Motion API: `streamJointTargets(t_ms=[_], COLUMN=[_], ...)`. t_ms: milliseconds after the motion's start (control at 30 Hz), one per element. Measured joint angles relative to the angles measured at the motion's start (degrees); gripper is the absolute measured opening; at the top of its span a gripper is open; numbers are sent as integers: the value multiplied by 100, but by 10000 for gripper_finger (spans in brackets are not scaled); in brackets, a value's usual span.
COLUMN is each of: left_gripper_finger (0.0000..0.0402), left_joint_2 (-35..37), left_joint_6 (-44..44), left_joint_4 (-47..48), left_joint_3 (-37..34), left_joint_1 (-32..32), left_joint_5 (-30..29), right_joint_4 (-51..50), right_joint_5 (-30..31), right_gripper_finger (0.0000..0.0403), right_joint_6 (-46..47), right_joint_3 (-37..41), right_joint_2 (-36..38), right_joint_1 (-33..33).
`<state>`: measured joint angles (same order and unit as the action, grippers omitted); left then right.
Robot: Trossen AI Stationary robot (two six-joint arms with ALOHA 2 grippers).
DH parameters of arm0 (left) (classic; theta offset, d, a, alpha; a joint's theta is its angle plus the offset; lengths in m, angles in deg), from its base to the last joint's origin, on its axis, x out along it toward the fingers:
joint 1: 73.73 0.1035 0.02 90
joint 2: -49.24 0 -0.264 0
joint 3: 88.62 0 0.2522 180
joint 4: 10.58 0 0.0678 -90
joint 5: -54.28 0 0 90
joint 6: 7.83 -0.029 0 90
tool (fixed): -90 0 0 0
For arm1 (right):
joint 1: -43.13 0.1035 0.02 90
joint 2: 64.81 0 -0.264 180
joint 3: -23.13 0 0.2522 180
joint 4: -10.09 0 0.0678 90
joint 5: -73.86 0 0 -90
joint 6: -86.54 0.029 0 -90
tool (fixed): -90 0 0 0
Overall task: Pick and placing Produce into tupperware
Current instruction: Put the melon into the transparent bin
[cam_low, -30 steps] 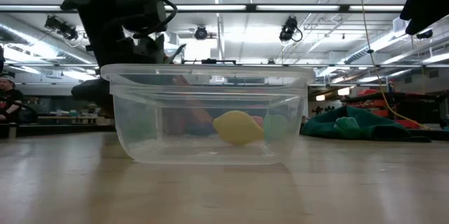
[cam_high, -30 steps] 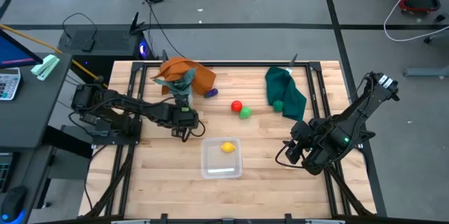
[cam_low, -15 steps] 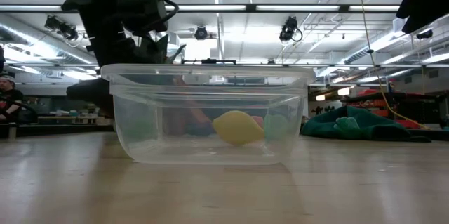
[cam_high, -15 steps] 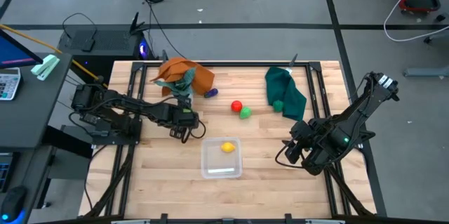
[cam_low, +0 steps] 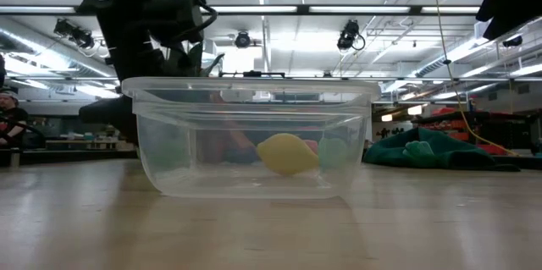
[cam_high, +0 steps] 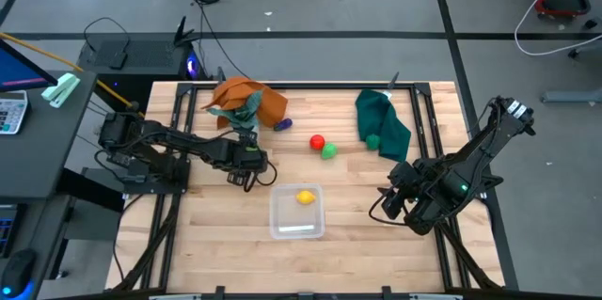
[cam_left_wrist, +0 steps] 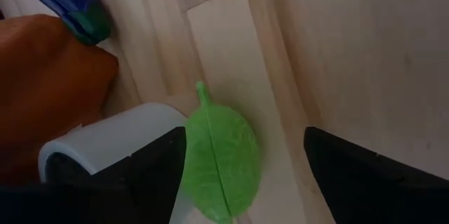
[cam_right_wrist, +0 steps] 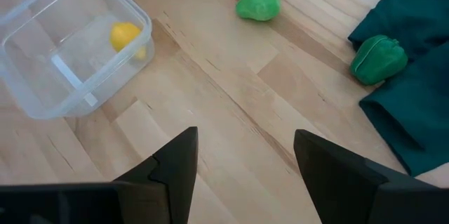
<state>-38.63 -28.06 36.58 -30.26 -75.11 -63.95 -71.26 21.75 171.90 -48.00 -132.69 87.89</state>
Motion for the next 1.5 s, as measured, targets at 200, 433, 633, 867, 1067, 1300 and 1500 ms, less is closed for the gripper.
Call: streamJointTargets(t_ms=[200,433,633,867,1067,1300,1500], left_gripper_finger=[291,291,291,290,290,263,207], left_joint_2=[-347,-513,-515,-515,-515,-515,-512], left_joint_6=[4,381,463,834,955,960,1020], left_joint_4=[-92,-151,-122,176,282,286,284], left_joint_3=[0,4,4,4,4,4,5], left_joint_1=[-112,-103,-44,121,159,76,23], left_joint_5=[-418,-838,-733,-455,-452,-448,-367], right_joint_4=[31,71,177,191,205,265,277], right_joint_5=[8,8,6,2,-2,-13,-13], right_gripper_finger=[199,199,199,199,199,199,199], right_joint_6=[0,0,-2,-2,-1,-2,-2], right_joint_3=[0,0,0,0,0,0,0], right_joint_2=[-31,-212,-333,-332,-332,-332,-332], right_joint_1=[0,1,0,0,0,0,0])
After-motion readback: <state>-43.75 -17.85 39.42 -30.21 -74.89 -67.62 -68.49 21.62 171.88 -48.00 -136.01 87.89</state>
